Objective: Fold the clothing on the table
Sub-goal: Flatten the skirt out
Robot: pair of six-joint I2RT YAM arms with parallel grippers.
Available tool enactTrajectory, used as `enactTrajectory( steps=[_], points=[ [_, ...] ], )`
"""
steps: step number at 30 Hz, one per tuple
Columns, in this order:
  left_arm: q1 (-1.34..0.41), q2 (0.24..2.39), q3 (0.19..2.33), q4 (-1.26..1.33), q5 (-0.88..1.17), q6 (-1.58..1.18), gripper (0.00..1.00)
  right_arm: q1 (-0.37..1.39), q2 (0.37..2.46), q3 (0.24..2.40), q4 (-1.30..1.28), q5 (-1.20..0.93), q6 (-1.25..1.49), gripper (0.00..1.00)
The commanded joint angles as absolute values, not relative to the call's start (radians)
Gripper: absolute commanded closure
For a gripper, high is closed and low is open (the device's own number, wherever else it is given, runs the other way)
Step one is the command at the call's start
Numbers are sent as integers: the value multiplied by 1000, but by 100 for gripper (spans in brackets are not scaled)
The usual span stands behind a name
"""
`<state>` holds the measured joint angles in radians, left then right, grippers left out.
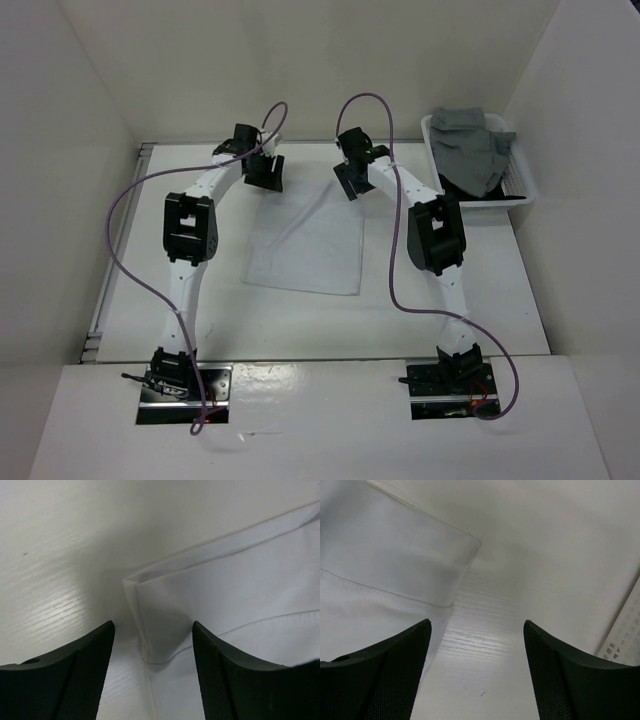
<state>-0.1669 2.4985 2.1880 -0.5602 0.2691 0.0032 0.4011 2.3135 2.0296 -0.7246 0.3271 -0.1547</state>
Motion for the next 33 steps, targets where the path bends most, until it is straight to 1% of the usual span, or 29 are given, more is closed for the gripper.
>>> enactTrajectory(
  steps=[1, 8, 12, 15, 16, 17, 18, 20, 21, 24, 25, 28, 33],
  points=[
    [-172, 2546, 2261, -586, 325, 28, 30, 396, 2258, 2039, -687, 350, -163, 21],
    [-172, 2632, 2405, -686, 360, 37, 32, 396, 2258, 2048, -696, 350, -163, 21],
    [-172, 2683, 2503, -745, 382, 46, 37, 396, 2258, 2048, -696, 359, -163, 21],
    [-172, 2740, 2591, -824, 405, 55, 45, 396, 2267, 2048, -696, 359, -163, 21],
    [-172, 2776, 2668, -875, 405, 55, 48, 396, 2267, 2048, -696, 359, -163, 21],
    [-172, 2798, 2718, -906, 405, 64, 56, 396, 2267, 2048, -696, 359, -163, 21],
    [-172, 2816, 2764, -937, 416, 64, 61, 396, 2267, 2048, -696, 359, -163, 21],
    [-163, 2816, 2767, -954, 416, 77, 73, 396, 2267, 2057, -696, 359, -163, 21],
    [-163, 2807, 2767, -985, 448, 77, 81, 396, 2267, 2057, -696, 359, -163, 21],
    [-141, 2797, 2767, -1031, 494, 77, 89, 396, 2276, 2066, -696, 359, -163, 21],
    [-130, 2796, 2776, -1045, 521, 77, 93, 396, 2276, 2066, -706, 359, -163, 21],
    [-111, 2773, 2777, -1100, 566, 110, 98, 396, 2286, 2066, -706, 350, -163, 21],
    [-77, 2720, 2769, -1160, 650, 155, 98, 396, 2295, 2066, -706, 315, -144, 21]
  ],
)
